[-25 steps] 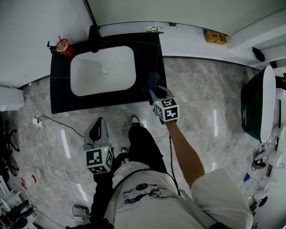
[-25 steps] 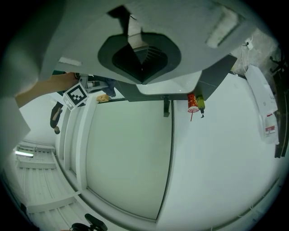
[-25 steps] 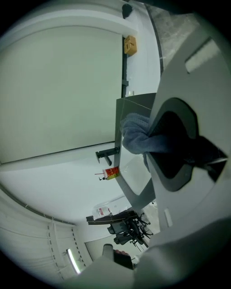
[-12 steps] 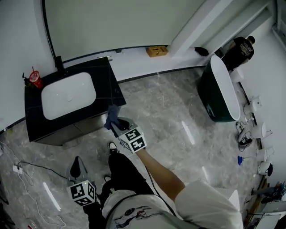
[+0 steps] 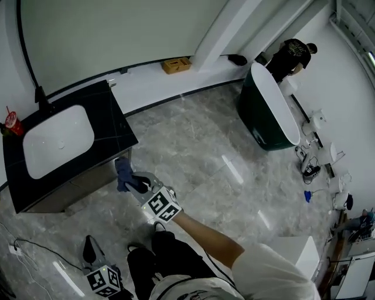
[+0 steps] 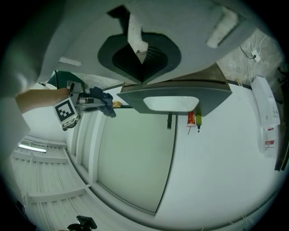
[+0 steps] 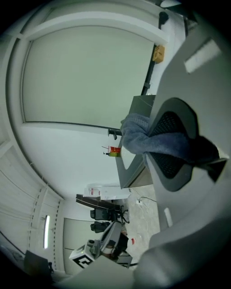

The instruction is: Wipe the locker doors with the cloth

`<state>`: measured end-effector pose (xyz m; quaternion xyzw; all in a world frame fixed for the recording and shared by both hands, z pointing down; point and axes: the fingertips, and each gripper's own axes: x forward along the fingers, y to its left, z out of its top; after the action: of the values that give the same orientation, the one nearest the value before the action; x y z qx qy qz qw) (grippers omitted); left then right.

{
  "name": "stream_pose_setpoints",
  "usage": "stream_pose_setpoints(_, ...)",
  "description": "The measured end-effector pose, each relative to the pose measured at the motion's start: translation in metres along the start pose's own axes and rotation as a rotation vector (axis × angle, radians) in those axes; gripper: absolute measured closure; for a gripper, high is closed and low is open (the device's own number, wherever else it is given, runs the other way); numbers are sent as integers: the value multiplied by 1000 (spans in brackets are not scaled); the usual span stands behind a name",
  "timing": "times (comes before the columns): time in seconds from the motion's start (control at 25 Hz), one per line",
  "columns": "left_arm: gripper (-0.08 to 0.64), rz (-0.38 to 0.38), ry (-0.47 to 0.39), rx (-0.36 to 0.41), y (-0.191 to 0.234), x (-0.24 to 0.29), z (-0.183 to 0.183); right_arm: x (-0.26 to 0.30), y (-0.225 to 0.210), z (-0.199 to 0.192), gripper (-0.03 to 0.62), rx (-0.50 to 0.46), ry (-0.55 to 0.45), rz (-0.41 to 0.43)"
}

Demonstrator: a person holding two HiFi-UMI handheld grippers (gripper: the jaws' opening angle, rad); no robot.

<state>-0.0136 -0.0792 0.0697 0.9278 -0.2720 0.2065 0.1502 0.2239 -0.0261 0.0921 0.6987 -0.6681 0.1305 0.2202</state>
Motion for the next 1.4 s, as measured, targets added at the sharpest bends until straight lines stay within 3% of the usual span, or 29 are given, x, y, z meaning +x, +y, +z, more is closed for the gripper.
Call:
stream_pose_setpoints(0.12, 561, 24, -9, -8, -4, 23, -42, 13, -2, -28, 508, -97, -53, 24)
stream_pose_setpoints(0.28, 561, -5, -66, -6, -25, 80, -99, 19, -32, -62, 508, -309, -145, 18)
stream_pose_setpoints(0.64, 561, 8, -141, 49, 24, 199, -216, 121, -60, -162, 508, -537, -206, -22)
stream_pose_setpoints(0.92, 561, -51, -226, 122, 44, 290, -264, 182, -79, -171, 506, -777, -378, -129)
stream_pose_setpoints(1.12, 561, -100, -307, 202, 46, 320, -279, 204, -97, -176, 506, -858, -398, -241)
stream_pose_setpoints(1.4, 561, -82, -348, 218, 50, 306, -298, 211, -101, -188, 506, -844, -425, -228)
